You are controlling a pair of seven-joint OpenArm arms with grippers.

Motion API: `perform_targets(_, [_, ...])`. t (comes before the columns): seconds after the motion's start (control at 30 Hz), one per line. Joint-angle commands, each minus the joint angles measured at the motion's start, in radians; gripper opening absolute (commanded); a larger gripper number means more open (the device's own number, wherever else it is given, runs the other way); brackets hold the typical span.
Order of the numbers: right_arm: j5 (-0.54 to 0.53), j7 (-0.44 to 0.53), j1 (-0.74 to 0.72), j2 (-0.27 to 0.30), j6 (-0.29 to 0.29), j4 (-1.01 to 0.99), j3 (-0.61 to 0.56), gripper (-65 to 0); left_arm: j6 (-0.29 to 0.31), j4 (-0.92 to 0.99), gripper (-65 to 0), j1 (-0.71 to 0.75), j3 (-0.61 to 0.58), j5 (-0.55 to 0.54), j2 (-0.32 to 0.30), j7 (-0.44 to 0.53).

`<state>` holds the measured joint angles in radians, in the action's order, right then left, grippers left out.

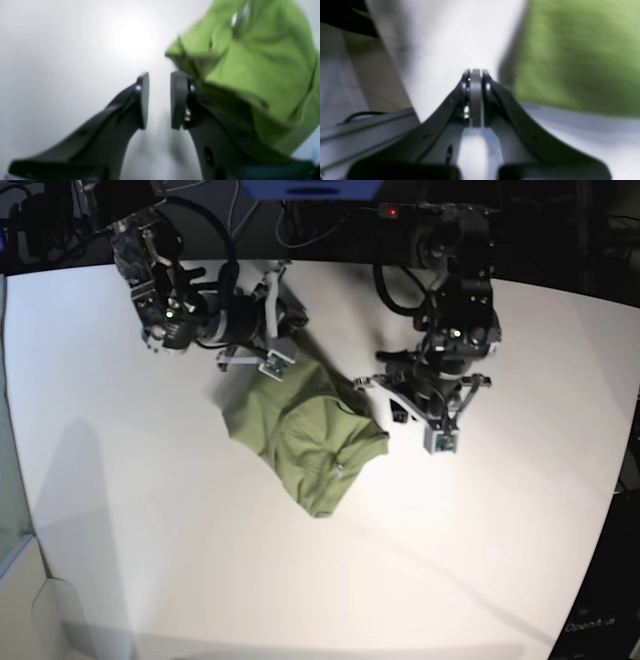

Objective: Fold the T-shirt properly
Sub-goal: 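Grasp the bundle's edge with the left gripper and tuck it under, squaring it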

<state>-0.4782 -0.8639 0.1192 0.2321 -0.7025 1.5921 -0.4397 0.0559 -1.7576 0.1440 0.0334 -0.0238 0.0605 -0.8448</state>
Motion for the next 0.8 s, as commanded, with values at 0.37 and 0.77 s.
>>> perform_targets(0.37, [-0.001, 0.039, 0.007, 0.085, 0.004, 0.009, 0.078, -65.0, 0.002, 0.387, -50.9, -0.097, -0.005, -0.006, 0.023, 0.246])
perform_targets(0.77, [-0.001, 0.039, 0.067, 0.134, 0.004, 0.009, 0.244, -65.0, 0.011, 0.732, -50.9, -0.384, -0.013, -0.006, 0.085, 0.396])
